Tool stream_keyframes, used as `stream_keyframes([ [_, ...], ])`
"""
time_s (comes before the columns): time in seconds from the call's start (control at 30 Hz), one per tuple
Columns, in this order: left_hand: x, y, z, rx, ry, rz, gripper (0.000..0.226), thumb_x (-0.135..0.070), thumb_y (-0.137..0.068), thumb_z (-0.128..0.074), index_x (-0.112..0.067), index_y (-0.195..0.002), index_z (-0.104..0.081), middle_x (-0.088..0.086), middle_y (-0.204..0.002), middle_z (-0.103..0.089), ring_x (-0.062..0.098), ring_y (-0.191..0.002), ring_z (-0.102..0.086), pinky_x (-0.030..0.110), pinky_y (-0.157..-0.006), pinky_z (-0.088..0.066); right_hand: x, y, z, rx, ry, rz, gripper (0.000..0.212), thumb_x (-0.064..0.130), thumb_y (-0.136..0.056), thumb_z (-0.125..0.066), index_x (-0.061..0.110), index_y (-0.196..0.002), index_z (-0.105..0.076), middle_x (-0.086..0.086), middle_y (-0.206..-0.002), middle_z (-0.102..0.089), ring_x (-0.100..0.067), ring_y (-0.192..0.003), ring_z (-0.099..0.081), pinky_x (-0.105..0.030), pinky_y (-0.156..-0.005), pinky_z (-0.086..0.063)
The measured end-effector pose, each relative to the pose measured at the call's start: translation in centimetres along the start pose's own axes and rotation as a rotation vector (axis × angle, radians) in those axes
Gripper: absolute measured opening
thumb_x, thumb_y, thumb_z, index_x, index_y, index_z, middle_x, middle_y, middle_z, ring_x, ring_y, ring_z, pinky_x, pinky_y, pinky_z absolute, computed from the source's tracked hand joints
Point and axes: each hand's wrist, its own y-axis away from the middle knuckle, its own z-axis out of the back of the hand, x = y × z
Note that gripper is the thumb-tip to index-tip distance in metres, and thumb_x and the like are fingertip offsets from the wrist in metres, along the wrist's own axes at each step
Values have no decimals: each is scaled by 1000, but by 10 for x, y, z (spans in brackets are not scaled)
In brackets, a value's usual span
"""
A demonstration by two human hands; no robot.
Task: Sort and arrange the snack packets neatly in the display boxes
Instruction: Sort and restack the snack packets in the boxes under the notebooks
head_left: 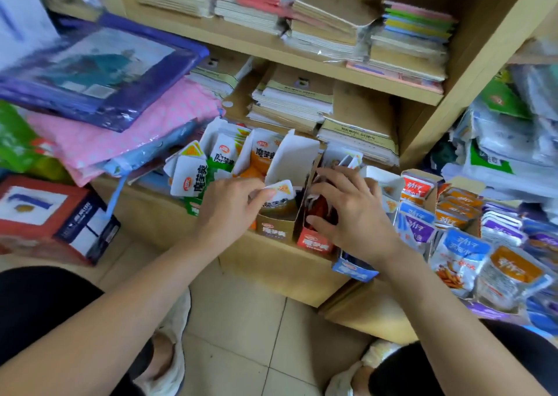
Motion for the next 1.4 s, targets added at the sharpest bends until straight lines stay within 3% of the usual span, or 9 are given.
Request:
stream_keyframes([
  [0.13,7,-10,0,-60,60,84,25,-36,-94,-64,-16,-83,-74,-3,-55,-62,20,-53,-59,40,-54,-49,-3,0,-7,-117,-42,-18,31,41,-81,-75,25,-106,-66,5,-125,-57,-22,-118,-45,-46,-88,-38],
  [0.3,4,-8,9,56,122,-7,14,-32,-93,-68,-22,-92,-77,-12,-68,-67,6,-59,-62,36,-53,-52,-1,-2,-9,-133,-80,-3,27,37,-82,-77,23,-102,-67,4,-127,-57,-26,-120,-44,-38,-91,-29],
  [0.53,-4,18,14,187,140,-63,19,-39,-83,-72,-27,-94,-81,-13,-83,-76,3,-66,-66,25,-64,-54,7,-2,-9,-90,-179,145,54,26,-79,-75,26,-130,-58,14,-138,-54,-22,-136,-39,-42,-97,-29],
  [0.77,-17,28,14,83,129,-97,10,-22,-86,-75,-19,-94,-80,-9,-69,-72,6,-60,-65,18,-52,-48,13,-8,-18,-222,-56,106,40,22,-83,-79,24,-121,-69,11,-110,-71,-23,-113,-55,-41,-84,-30],
  [0.87,-13,29,22,69,74,-122,29,-38,-79,-67,-22,-100,-80,-11,-85,-77,6,-72,-69,26,-60,-57,17,-10,-17,-198,-25,141,45,24,-80,-81,26,-123,-69,12,-115,-69,-27,-110,-54,-42,-81,-29],
  [1.0,17,13,43,7,-80,-162,38,-33,-71,-61,-21,-104,-79,-8,-104,-74,20,-97,-63,36,-81,-52,16,-12,-18,-152,-38,161,28,22,-76,-85,26,-103,-77,12,-112,-70,-28,-113,-52,-45,-82,-29],
  [1.13,47,11,50,259,-235,-153,45,-41,-73,-66,-28,-115,-75,-6,-130,-63,24,-120,-50,41,-96,-47,15,-13,-19,-129,-56,173,22,14,-76,-84,25,-94,-78,13,-107,-71,-28,-115,-50,-44,-85,-28],
  [1.3,54,11,42,181,-130,-98,18,-39,-85,-75,-28,-98,-79,-9,-106,-72,16,-97,-65,42,-73,-56,15,-15,-19,-111,-73,164,26,15,-74,-86,24,-96,-77,13,-107,-71,-29,-116,-50,-42,-86,-25],
  [1.4,46,2,38,6,-97,-68,33,-53,-92,-61,-25,-89,-79,-7,-82,-73,14,-74,-66,37,-60,-53,16,-14,-19,-121,-80,163,26,13,-74,-85,23,-97,-77,12,-106,-71,-29,-116,-50,-43,-86,-26],
])
